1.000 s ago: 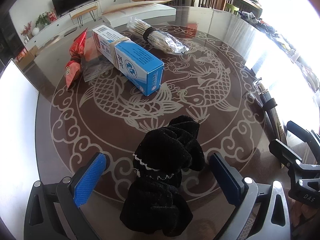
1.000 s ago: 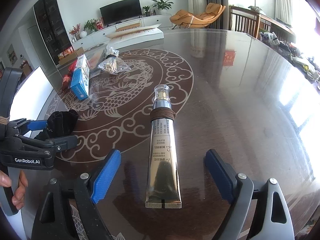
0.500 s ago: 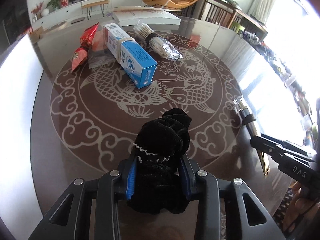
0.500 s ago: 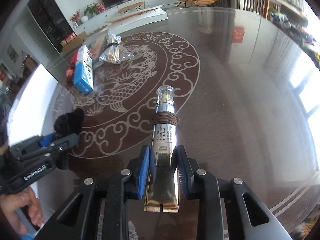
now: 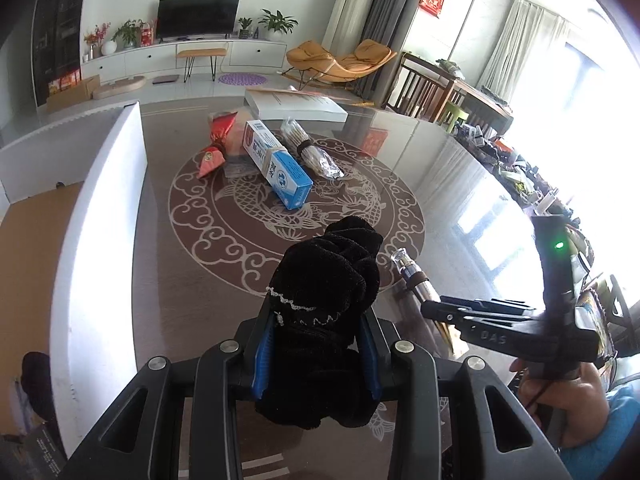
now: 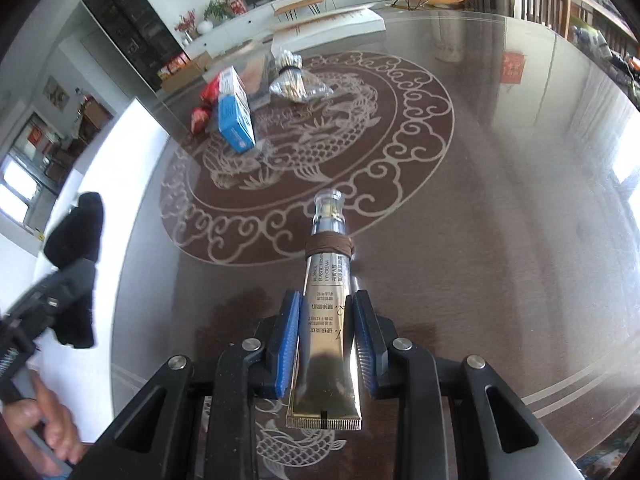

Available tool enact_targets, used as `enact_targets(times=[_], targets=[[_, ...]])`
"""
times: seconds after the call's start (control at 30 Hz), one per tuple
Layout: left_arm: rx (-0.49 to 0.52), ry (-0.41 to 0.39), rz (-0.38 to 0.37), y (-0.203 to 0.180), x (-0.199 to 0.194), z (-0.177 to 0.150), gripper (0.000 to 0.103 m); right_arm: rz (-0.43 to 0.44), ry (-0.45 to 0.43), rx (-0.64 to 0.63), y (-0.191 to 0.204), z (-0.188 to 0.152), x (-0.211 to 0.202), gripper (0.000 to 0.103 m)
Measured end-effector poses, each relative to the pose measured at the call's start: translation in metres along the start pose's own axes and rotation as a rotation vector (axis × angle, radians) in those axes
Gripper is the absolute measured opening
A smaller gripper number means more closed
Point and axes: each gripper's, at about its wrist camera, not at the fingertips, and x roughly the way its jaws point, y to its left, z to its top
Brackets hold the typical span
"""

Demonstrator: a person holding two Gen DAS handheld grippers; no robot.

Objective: Organize objects

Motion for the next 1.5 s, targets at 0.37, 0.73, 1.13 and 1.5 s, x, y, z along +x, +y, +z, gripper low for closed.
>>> enact_targets(times=[0.37,0.73,1.13,1.5], targets=[[-0.017,-0.051,-0.060,0.003,-0.047,-0.011,0.036,-0.131,0.010,-0.069,0.010,0.023,0.022,0.026],[-0.125,-0.168,0.257,0.126,-0.156,-0.014,0.036,0.310,-0.195,-0.146,0.121,0.028,-0.088,0.026],[-0.297,0.018,0.553,0.212,-0.139,-0.065,0.083,0.604,0.118,-0.426,0.324,0.003,-0.048,0.031],[-0.178,-0.127,0.402,0.137,-0.128,-0.042,0.085,0.124,-0.346,-0.323,0.196,-0.017,-0.058,0.103]])
